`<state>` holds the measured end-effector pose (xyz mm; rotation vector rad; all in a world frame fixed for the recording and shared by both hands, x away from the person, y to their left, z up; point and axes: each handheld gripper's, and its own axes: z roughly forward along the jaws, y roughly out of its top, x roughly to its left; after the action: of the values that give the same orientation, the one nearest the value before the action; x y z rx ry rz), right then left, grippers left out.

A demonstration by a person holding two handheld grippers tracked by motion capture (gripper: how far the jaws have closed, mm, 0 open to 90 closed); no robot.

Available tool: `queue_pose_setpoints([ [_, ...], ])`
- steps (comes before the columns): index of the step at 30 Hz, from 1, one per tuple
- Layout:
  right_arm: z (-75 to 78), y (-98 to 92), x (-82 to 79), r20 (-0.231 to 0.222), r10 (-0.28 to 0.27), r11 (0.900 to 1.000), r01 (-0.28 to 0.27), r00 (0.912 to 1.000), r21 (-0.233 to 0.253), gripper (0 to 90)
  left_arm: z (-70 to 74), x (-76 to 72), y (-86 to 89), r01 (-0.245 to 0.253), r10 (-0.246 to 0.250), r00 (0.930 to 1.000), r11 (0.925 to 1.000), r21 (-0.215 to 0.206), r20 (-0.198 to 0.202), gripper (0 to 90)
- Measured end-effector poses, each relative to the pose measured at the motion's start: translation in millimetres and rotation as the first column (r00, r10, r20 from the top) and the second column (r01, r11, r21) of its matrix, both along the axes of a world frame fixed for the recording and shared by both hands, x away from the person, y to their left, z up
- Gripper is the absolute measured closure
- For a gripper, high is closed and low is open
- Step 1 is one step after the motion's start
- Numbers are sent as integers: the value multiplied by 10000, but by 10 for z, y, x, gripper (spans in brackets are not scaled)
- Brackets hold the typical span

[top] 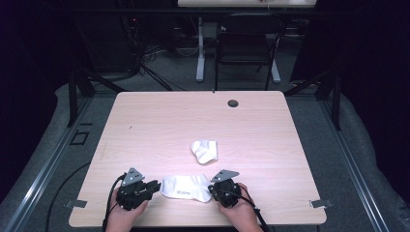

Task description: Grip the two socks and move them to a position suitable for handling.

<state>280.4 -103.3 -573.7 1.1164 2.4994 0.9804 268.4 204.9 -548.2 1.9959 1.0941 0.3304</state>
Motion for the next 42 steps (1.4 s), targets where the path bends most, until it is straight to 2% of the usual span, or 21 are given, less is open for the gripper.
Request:
queue_pose_setpoints([
  [1,2,-2,-1,-10,-12,10000,12,10000,-4,900,6,12,-8,63,-64,9999,10000,32,149,750],
  [3,6,-14,0,-3,-9,10000,9,10000,-64,900,-22,52,-30,266,-269,9994,9995,149,198,736],
  [6,7,-32,-3,-60,-65,10000,65,10000,-11,900,-133,162,-92,718,-718,9974,9972,221,1,705],
  [10,7,-51,2,-100,-42,10000,42,9999,3,900,-218,246,-184,878,-874,9961,9950,481,-95,669],
  [11,7,-54,3,-104,-64,10000,64,9999,19,900,-258,273,-226,1065,-1058,9943,9926,576,-152,660],
  [14,9,-69,4,-118,-108,9999,109,9999,17,900,-315,279,-279,1143,-1125,9933,9903,795,-274,654],
  [21,20,-120,-5,-179,-160,9998,158,9997,-107,900,-322,221,-297,1316,-1298,9910,9892,652,-320,645],
  [25,37,-147,-28,-260,-188,9994,181,9995,-287,900,-318,142,-338,1476,-1454,9888,9863,735,-339,646],
  [26,43,-161,-28,-311,-169,9992,157,9994,-378,900,-313,127,-344,1547,-1527,9878,9842,866,-297,646],
  [34,54,-199,-32,-563,-293,9993,278,9980,-269,900,-295,93,-360,1605,-1574,9867,9830,894,-409,638],
  [36,58,-211,-28,-672,-354,9994,356,9971,9,864,-277,117,-342,1602,-1578,9869,9832,874,-331,609],
  [40,101,-216,-28,-293,-394,9990,400,9988,183,811,-208,172,-261,1424,-1424,9898,9879,619,-47,568],
  [42,129,-197,-23,46,-380,9989,379,9993,288,794,-178,199,-218,1284,-1291,9916,9899,605,74,562],
])
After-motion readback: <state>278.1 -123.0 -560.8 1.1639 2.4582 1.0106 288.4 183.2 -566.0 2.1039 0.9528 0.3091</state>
